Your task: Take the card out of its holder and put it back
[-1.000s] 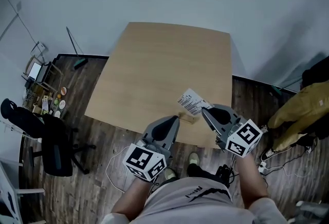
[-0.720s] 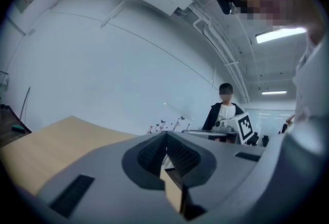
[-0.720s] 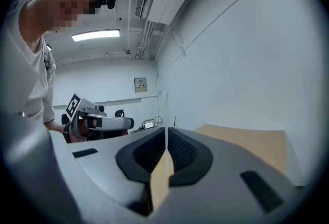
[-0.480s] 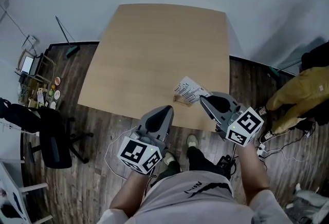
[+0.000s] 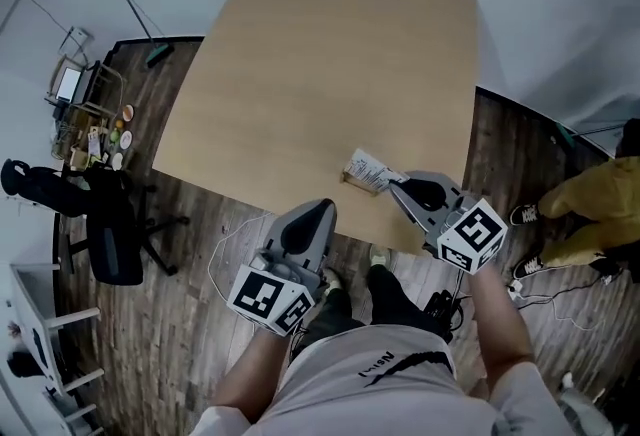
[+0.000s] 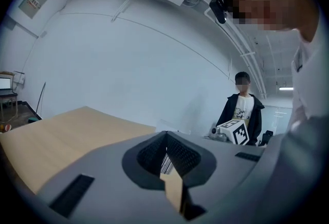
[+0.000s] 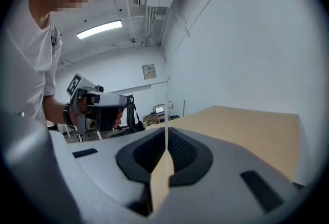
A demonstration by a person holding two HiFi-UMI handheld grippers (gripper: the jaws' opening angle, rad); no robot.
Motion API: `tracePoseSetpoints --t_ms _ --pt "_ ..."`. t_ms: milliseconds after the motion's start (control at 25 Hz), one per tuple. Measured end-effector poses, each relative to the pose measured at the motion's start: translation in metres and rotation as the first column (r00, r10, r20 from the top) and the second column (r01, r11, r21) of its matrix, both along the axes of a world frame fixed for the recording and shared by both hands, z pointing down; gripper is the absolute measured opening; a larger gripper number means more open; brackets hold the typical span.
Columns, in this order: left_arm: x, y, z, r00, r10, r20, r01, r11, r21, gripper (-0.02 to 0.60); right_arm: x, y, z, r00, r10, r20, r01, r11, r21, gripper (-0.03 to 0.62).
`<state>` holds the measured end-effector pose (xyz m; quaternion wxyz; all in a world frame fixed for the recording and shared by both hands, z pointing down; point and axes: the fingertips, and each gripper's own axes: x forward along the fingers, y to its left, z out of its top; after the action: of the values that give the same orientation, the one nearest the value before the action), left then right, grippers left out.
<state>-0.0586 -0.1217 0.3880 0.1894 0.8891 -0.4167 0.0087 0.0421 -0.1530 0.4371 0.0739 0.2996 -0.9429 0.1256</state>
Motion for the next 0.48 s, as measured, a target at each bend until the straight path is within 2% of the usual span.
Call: tracePoseSetpoints --t_ms 240,480 --pt "0.012 -0.008 0.027 0.998 -0.059 0.030 0.060 0.998 -0.029 0.012 0.006 -0.016 0.058 0.999 -0.051 -0.004 0.050 0.997 -0.054 0.025" --pt "0.001 -0.025 0.051 0.994 -0.099 0.043 0.102 0.993 -0.058 0.012 -0.012 -0.034 0.102 0.994 -0.098 -0.036 0.095 0.993 -0.073 0.025"
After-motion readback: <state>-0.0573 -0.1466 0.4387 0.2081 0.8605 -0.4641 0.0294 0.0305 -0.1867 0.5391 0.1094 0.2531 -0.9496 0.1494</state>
